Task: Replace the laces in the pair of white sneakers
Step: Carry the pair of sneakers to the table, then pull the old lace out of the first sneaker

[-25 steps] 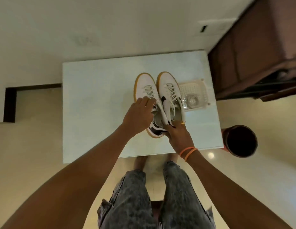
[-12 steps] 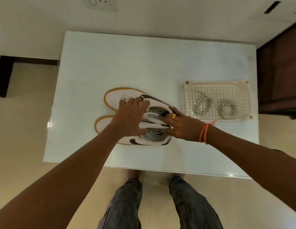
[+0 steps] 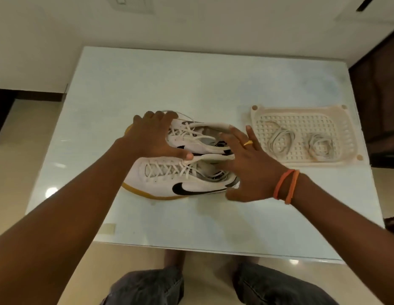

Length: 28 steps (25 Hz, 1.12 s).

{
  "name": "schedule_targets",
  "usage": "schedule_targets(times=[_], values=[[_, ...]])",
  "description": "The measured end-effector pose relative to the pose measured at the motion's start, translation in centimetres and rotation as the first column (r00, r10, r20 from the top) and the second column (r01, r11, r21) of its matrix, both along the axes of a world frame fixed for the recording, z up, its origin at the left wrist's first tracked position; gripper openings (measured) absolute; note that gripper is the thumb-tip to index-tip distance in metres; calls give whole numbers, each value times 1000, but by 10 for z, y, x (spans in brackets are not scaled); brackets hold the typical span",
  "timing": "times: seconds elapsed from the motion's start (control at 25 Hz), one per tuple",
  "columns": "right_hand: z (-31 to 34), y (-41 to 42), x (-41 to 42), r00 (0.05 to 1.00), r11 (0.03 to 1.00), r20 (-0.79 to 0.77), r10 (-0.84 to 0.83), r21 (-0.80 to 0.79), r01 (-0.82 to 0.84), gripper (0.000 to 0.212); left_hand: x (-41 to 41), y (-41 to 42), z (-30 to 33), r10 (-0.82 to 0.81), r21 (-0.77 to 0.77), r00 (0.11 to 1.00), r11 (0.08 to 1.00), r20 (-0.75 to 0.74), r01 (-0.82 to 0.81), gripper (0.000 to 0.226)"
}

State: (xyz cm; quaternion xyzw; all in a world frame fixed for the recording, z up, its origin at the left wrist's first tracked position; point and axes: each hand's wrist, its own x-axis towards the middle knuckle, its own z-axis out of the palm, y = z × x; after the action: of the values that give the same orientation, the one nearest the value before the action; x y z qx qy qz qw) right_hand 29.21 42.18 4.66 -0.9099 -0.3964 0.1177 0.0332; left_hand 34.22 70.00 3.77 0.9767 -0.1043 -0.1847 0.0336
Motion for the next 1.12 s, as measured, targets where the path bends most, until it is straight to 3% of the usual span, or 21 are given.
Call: schedule_targets(times=[0.08, 0.16, 0.32, 0.44, 0.52, 0.64, 0.8, 0.92, 1.12], values=[[-7, 17, -25, 992, 994, 59, -107, 30, 106, 64, -11, -3, 1, 32, 63, 999, 997, 14, -33, 127], [-19, 29, -49, 942, 946, 162, -294, 193, 262, 55, -33, -8, 2, 108, 84, 994, 991, 1, -108, 127], [-37, 35, -103, 669, 637, 148, -728, 507, 581, 63, -98, -26, 8, 340, 79, 940, 938, -15, -338, 137], [-45, 39, -135, 559, 328, -354, -750, 534, 779, 50, -155, -47, 15, 558, 5, 829, 830, -42, -558, 142], [-49, 40, -157, 514, 224, -575, -636, 500, 837, 50, -189, -65, 14, 633, -58, 772, 770, -60, -636, 137], [-44, 36, -176, 551, 266, -672, -495, 487, 832, 67, -215, -79, 7, 695, -110, 716, 708, -68, -698, 128], [-54, 21, -152, 595, 400, -658, -461, 444, 802, 99, -217, -83, -13, 638, -142, 768, 767, 58, -626, 98], [-57, 14, -133, 605, 418, -676, -421, 447, 791, 100, -209, -82, -25, 611, -182, 757, 791, 231, -584, 87], [-57, 19, -126, 589, 331, -683, -432, 488, 808, 87, -177, -76, -30, 605, -223, 734, 796, 309, -563, 83]])
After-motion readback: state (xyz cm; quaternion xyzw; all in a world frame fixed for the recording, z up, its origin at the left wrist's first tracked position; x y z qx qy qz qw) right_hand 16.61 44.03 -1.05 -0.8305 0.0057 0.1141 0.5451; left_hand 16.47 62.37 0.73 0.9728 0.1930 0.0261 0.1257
